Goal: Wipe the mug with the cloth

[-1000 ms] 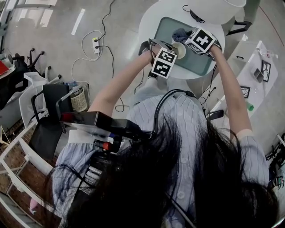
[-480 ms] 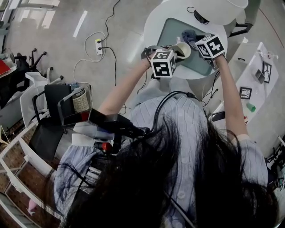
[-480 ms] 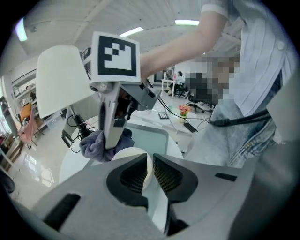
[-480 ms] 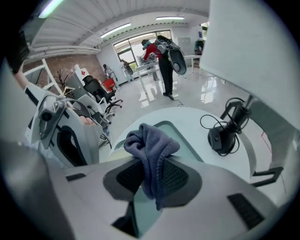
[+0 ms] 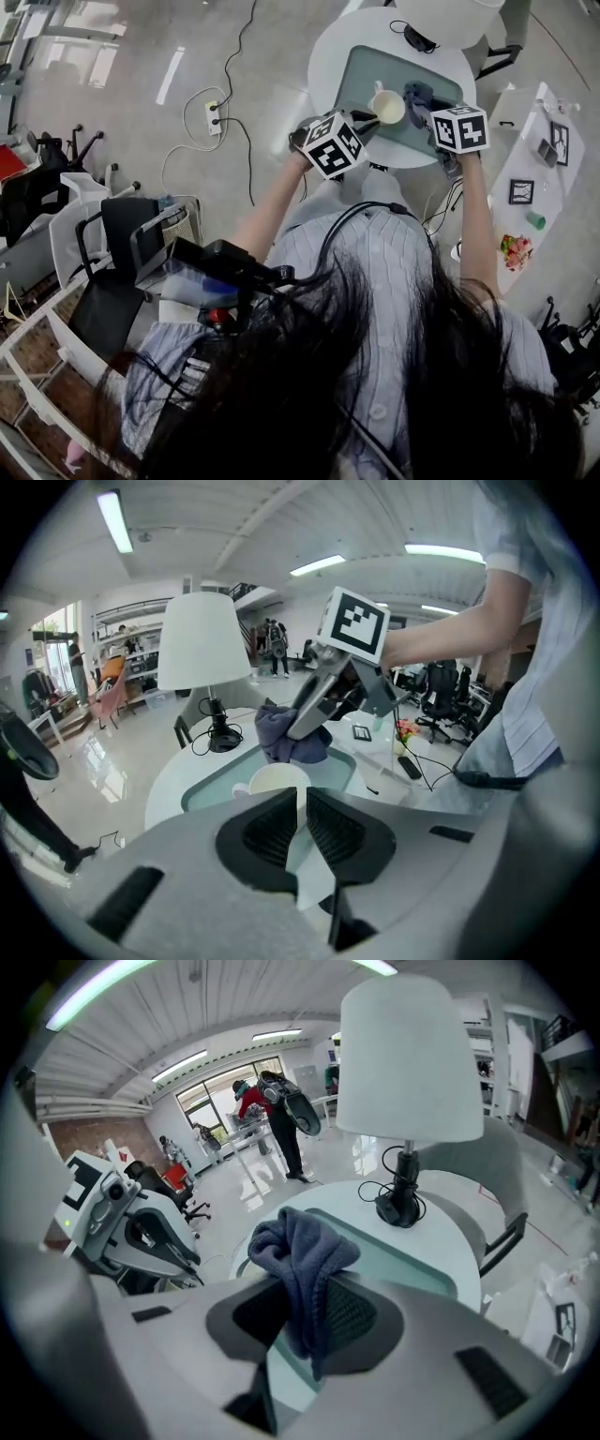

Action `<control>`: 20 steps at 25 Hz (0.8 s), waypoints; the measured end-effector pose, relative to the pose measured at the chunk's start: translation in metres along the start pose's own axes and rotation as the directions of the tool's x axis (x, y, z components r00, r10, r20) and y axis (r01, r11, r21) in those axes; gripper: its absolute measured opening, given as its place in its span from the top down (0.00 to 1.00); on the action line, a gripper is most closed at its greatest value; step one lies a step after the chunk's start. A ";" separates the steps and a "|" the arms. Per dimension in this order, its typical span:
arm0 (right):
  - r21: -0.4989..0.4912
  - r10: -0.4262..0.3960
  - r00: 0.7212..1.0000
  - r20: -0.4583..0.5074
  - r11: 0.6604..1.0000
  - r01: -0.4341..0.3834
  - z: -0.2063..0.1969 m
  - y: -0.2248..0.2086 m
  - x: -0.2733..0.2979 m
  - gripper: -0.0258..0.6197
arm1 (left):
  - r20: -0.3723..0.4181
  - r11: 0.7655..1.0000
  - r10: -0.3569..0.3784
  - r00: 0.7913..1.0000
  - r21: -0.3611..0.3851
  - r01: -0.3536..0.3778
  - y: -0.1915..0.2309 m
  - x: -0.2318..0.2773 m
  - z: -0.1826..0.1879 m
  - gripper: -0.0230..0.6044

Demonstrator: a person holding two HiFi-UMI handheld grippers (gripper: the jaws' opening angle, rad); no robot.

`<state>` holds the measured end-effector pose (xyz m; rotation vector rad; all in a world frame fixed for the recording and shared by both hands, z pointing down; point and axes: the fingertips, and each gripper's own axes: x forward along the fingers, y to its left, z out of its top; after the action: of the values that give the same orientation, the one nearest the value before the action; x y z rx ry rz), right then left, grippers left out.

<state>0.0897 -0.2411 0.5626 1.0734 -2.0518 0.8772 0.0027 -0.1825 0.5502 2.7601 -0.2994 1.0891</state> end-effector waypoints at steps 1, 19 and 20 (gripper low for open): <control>0.017 -0.015 1.000 0.015 1.000 0.015 -0.002 0.007 -0.005 0.81 | 0.005 1.000 0.011 1.000 -0.016 -0.011 -0.001 -0.008 -0.003 0.90; 0.260 -0.132 0.976 0.171 0.962 0.085 -0.061 0.104 -0.056 0.81 | 0.032 0.980 0.040 0.999 -0.197 -0.033 -0.040 -0.051 -0.042 0.90; 0.269 -0.131 0.977 0.170 0.960 0.082 -0.066 0.108 -0.058 0.81 | 0.030 0.979 0.030 0.999 -0.202 -0.023 -0.045 -0.048 -0.044 0.90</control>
<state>0.0386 -0.1166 0.5271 1.4447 -2.0434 1.0467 -0.0494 -0.1234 0.5459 2.6032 -0.4273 0.9624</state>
